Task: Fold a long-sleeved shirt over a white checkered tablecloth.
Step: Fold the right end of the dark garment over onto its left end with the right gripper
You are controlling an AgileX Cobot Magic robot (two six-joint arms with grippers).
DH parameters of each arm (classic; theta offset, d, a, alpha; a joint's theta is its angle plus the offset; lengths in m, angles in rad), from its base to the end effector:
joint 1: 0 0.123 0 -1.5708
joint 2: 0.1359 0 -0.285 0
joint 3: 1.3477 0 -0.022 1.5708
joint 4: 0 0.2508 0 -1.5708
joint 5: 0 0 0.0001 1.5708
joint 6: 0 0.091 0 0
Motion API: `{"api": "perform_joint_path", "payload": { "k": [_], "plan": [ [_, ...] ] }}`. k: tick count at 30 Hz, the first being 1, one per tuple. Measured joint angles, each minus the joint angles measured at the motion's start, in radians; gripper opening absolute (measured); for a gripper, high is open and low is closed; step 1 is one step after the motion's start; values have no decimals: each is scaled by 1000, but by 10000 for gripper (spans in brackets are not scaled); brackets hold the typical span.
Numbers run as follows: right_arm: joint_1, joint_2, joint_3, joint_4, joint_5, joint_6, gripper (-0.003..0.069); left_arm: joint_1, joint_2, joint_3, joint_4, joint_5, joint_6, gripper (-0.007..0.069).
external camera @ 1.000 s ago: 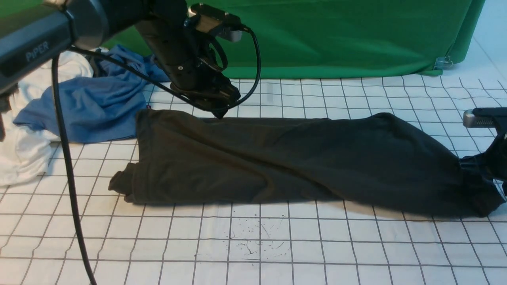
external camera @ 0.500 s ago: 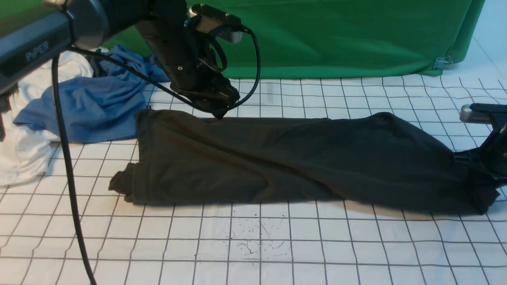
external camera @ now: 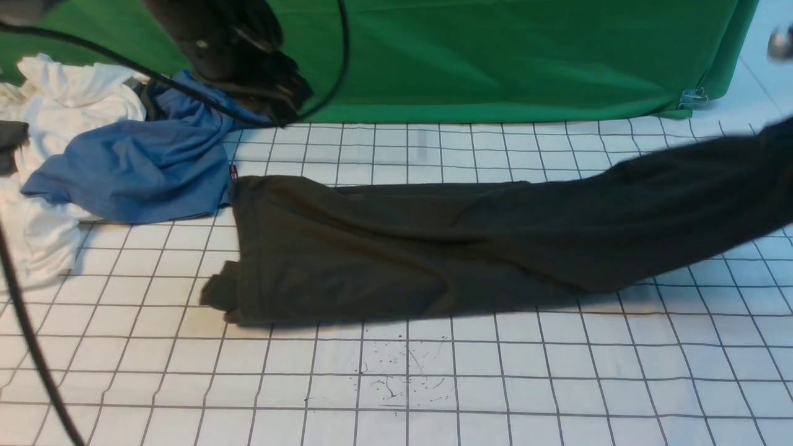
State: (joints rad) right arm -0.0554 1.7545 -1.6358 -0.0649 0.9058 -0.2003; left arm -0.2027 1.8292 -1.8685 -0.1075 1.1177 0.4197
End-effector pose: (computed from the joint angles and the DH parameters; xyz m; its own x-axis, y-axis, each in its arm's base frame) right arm 0.3938 -0.0265 0.3344 -0.8014 -0.1937 -0.5660 -0.1084 0.9775 -0.1811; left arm 0.3951 -0.0902 0.3639 -0.6704 0.5076 -0.5412 0.5328 0.8369 0.1249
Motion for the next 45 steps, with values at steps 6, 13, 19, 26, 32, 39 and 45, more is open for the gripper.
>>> {"api": "perform_joint_path", "payload": {
  "k": [6, 13, 19, 26, 32, 39, 45],
  "plan": [
    [246, 22, -225, -2, 109, -31, 62, 75, -73, 0, 2, 1, 1, 242],
    [547, 190, -429, 131, 102, -31, 62, 152, -135, 0, -3, 25, 2, 242],
    [694, 365, -553, 246, 32, -2, 62, 183, -143, 0, -20, 37, 2, 242],
    [786, 506, -622, 356, -101, 33, 62, 183, -143, 0, -47, 37, 2, 242],
    [844, 553, -622, 391, -207, 52, 67, 183, -143, 0, -47, 37, 2, 242],
    [850, 565, -626, 400, -245, 76, 489, 183, -143, 0, -47, 36, 1, 242],
    [809, 509, -711, 396, -6, -16, 622, 183, -147, 19, -77, 19, 1, 240]
  ]
}}
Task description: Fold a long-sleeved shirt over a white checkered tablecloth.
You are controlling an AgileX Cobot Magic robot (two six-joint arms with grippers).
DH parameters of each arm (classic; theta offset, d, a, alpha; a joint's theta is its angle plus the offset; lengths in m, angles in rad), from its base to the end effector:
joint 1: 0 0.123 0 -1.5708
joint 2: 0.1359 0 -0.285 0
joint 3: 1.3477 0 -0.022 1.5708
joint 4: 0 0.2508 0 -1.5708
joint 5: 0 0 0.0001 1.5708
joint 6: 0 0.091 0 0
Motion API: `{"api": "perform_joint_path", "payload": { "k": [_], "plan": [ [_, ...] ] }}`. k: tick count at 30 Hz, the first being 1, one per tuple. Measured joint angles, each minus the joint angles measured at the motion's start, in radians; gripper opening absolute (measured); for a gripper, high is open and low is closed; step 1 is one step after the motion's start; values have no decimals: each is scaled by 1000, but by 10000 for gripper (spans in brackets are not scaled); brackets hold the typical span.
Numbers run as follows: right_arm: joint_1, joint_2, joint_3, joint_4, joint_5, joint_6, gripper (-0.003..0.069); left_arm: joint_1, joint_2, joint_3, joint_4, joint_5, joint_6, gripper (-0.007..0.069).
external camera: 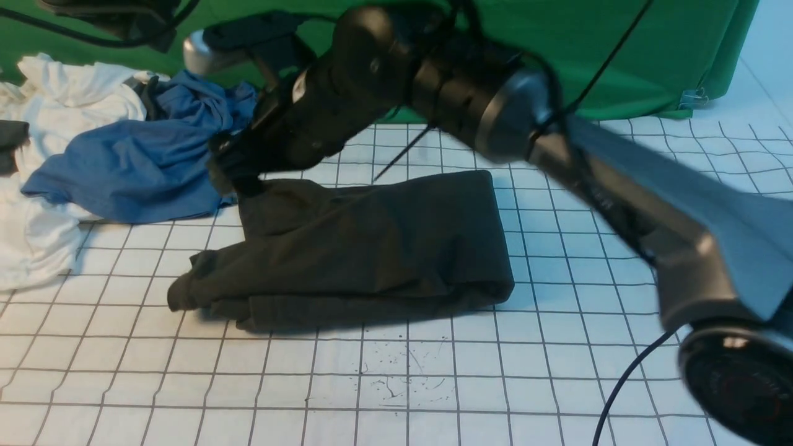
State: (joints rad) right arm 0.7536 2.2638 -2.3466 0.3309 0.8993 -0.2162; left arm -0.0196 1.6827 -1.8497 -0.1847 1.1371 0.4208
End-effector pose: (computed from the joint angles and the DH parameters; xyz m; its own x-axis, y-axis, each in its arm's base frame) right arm 0.3639 0.3732 0.3228 -0.4663 -0.4451 -0.7645 -0.8060 0.5699 0.1599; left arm 0.3641 -0.0223 0.4146 -0.6813 0.3445 -0.6458 0.3766 0.9216 0.0943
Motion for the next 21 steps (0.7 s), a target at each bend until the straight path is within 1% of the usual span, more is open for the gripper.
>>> {"api": "perform_joint_path", "payload": {
  "k": [3, 4, 5, 9, 11, 12, 16, 17, 19, 21],
  "plan": [
    [-61, -61, -31, -27, 87, -38, 484, -2, -3, 49, -54, -47, 12, 226],
    [-93, -83, -37, -41, 120, -48, 416, -8, -3, 82, -72, -68, 30, 215],
    [-109, -91, -41, -50, 148, -53, 372, -14, -3, 107, -74, -86, 41, 209],
    [-221, -101, -32, -75, 282, -70, 78, -68, -2, 243, -74, -178, 119, 147],
    [-261, -98, -6, -81, 297, -73, 29, -101, -2, 293, -74, -216, 153, 111],
    [-281, -97, 21, -83, 303, -76, 18, -128, -2, 329, -74, -247, 167, 85],
    [-300, -97, 143, -85, 286, -102, 13, -211, 7, 423, -75, -339, 185, 17],
    [-300, -97, 170, -83, 273, -106, 13, -220, 13, 435, -78, -348, 185, 12],
    [-297, -97, 258, -78, 223, -117, 13, -235, 41, 464, -80, -366, 175, -4],
    [-296, -96, 399, -76, 111, -120, 13, -236, 123, 497, -59, -381, 128, -9]
  ]
}}
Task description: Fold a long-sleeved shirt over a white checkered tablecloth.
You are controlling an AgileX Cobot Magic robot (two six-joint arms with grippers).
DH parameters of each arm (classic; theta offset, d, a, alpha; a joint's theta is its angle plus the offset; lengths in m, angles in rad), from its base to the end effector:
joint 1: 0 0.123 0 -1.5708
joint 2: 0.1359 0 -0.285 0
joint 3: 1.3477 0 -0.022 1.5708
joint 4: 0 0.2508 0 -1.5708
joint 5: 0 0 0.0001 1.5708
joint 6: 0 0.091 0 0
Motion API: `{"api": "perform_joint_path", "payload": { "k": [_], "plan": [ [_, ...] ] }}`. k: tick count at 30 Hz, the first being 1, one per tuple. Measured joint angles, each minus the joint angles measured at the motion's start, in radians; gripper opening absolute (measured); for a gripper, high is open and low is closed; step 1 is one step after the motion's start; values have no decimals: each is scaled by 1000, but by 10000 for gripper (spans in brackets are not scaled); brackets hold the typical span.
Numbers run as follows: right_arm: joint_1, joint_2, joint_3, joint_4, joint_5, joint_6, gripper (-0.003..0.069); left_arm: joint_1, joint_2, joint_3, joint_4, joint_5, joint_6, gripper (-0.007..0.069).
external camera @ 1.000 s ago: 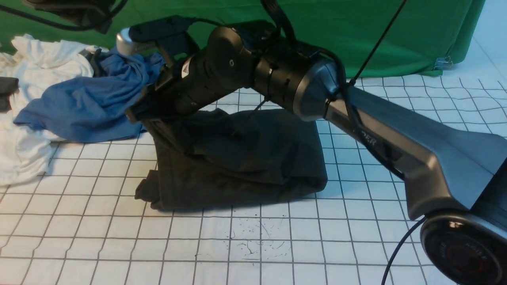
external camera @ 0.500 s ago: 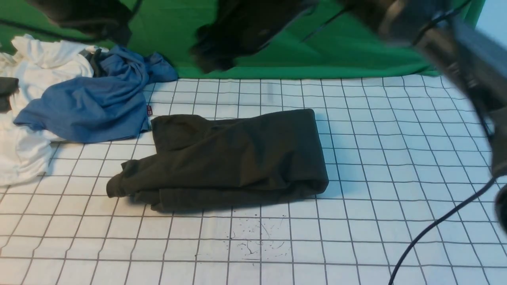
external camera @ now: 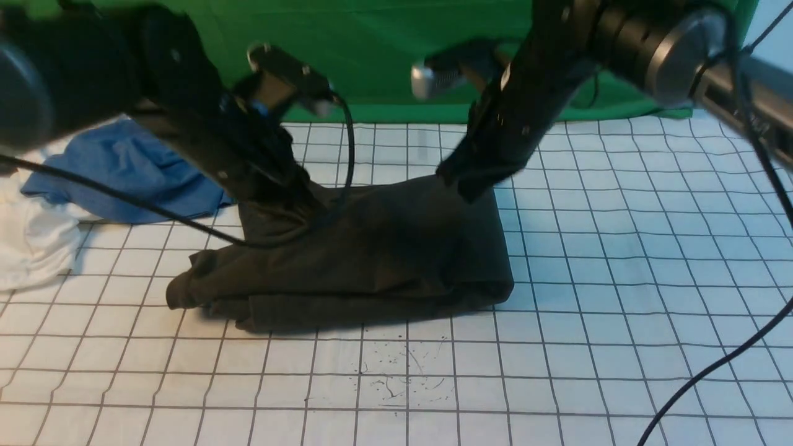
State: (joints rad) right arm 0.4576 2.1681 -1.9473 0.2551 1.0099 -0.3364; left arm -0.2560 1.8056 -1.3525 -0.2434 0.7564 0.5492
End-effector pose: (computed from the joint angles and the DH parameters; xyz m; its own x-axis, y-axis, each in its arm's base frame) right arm 0.4222 0.2296 0.2428 -0.6936 -0.5564 -0.4576 -0.6635 0.7408 0.1049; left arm 0.3690 -0.1122 0.2391 -0.6903 0.5498 -0.4702 0.6128 0.7899 0.0239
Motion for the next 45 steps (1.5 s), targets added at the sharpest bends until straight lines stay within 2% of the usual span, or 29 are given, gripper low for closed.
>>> {"api": "perform_joint_path", "payload": {
  "k": [4, 9, 15, 20, 24, 28, 33, 37, 45],
  "plan": [
    [-10, 2, 153, -1, -122, -1, 12, 1, 110, 20, 113, 18, -106, -9],
    [-37, -2, 265, 10, -213, -1, 12, 1, 154, 10, 154, 40, -179, -9],
    [-41, -25, 275, 9, -207, -2, 12, 0, 135, 9, 172, 66, -186, -9],
    [-42, -118, 246, -2, -181, -22, 12, 4, -15, 23, 243, 114, -203, -9],
    [-37, -210, 210, 4, -199, -26, 11, 23, -153, 22, 222, 35, -208, -9],
    [-4, -198, 212, 24, -196, -41, 11, 54, -181, 21, 188, 6, -209, -9],
    [110, -80, 221, 89, -202, -82, 11, 74, -177, 22, 172, 11, -210, -9],
    [164, 1, 223, 100, -201, -80, 11, 74, -177, 22, 167, 27, -210, -9],
    [144, -74, 162, 87, -152, -81, 12, 74, -240, 24, 167, 47, -211, -9]
  ]
}}
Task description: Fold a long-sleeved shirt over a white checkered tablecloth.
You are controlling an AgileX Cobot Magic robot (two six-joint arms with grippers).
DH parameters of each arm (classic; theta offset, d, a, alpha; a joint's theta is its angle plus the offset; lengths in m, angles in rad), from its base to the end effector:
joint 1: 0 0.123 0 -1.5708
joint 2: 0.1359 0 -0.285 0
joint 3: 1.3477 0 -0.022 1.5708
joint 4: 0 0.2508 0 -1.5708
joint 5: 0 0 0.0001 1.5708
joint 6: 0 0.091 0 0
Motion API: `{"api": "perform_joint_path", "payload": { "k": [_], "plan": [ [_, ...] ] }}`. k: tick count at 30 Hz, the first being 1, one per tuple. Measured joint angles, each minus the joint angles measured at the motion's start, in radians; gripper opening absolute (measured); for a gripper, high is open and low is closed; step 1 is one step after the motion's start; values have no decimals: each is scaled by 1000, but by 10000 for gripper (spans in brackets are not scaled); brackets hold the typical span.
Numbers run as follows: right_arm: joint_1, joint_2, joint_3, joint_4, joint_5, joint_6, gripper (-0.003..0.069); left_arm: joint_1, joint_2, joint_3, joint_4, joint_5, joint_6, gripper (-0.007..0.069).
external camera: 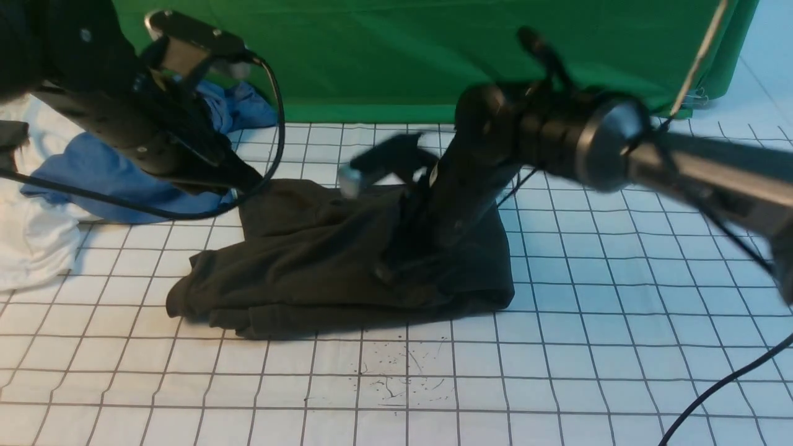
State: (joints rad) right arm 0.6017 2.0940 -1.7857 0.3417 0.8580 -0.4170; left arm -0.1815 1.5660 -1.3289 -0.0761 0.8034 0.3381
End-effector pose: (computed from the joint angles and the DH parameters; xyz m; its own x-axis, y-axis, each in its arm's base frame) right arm 0.3726 0.2838 0.2384 -0.5801 -0.6182 -0.5303 -0.7740 0.6212 0.1226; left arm 0.3347 -0.0665 0.3158 -0.7093 0.4158 -0.5693 0.4283 0.8956 0.1205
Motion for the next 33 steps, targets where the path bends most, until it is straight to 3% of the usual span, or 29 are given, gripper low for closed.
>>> {"api": "perform_joint_path", "payload": {
  "k": [6, 10, 22, 33],
  "plan": [
    [-67, -265, -43, -27, -46, -12, 15, 0, -204, 18, 0, 44, -30, -9],
    [-97, -485, 39, -56, -96, -19, 18, 0, -402, 134, 1, 37, -74, -9],
    [-103, -1063, 682, -60, -578, -19, 22, 0, -1083, 671, 8, -117, -207, -9],
    [-104, -1451, 1001, -62, -784, -18, 22, 0, -1459, 834, 8, -129, -225, -9]
  ]
}}
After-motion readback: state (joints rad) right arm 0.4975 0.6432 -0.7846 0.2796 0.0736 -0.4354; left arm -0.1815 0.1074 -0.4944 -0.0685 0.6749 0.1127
